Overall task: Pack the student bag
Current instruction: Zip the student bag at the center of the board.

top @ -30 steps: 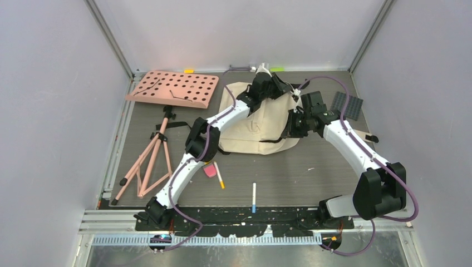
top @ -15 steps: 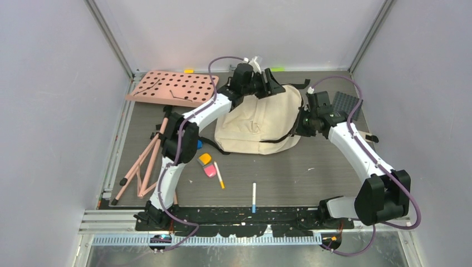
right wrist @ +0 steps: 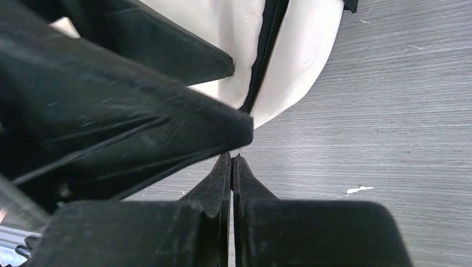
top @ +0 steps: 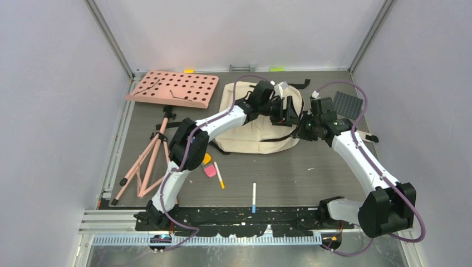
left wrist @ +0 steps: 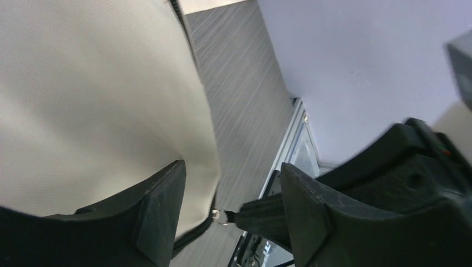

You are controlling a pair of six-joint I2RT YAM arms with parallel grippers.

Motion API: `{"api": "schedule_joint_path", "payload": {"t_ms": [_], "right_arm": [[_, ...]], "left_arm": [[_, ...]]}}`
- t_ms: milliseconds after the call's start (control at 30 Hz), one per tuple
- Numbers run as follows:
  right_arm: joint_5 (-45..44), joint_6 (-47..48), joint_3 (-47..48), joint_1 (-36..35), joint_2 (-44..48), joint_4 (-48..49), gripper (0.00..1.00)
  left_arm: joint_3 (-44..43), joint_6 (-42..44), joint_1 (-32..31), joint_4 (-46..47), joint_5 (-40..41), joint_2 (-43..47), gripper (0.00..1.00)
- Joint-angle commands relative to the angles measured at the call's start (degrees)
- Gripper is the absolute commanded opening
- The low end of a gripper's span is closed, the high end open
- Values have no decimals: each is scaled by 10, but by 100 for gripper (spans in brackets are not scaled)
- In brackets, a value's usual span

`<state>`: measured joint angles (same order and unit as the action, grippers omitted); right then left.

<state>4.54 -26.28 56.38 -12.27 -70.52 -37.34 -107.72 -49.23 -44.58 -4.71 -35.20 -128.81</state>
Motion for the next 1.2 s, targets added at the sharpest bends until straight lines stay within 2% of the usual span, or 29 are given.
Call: {"api": "schedule_joint_path", "payload": {"t_ms": [0,200,367,667,800,1000,1167], "right_arm": [[-4,-13,-3,1,33,10,1],[-4,-14,-6,1,39,10,1],[-2,-14,-8,1,40,13,1],[-23,10,31,1,43,-10,1],[-42,25,59,1,37,-28,1],[-75,38,91,1,33,-49,1],[-56,23,57,1,42,-40,1]], "left_arm": [[-57,60,-8,-110,10,-16,65],[-119,175,-37,-263,113,-13,65],[-120,176,-43,-263,98,-14,62],[-124,99,-46,-176,22,-38,20],[-154,68,-46,-131,20,-55,1],[-247,51,-43,-86,41,-102,0],[-343,45,-33,-64,81,-150,0]]}}
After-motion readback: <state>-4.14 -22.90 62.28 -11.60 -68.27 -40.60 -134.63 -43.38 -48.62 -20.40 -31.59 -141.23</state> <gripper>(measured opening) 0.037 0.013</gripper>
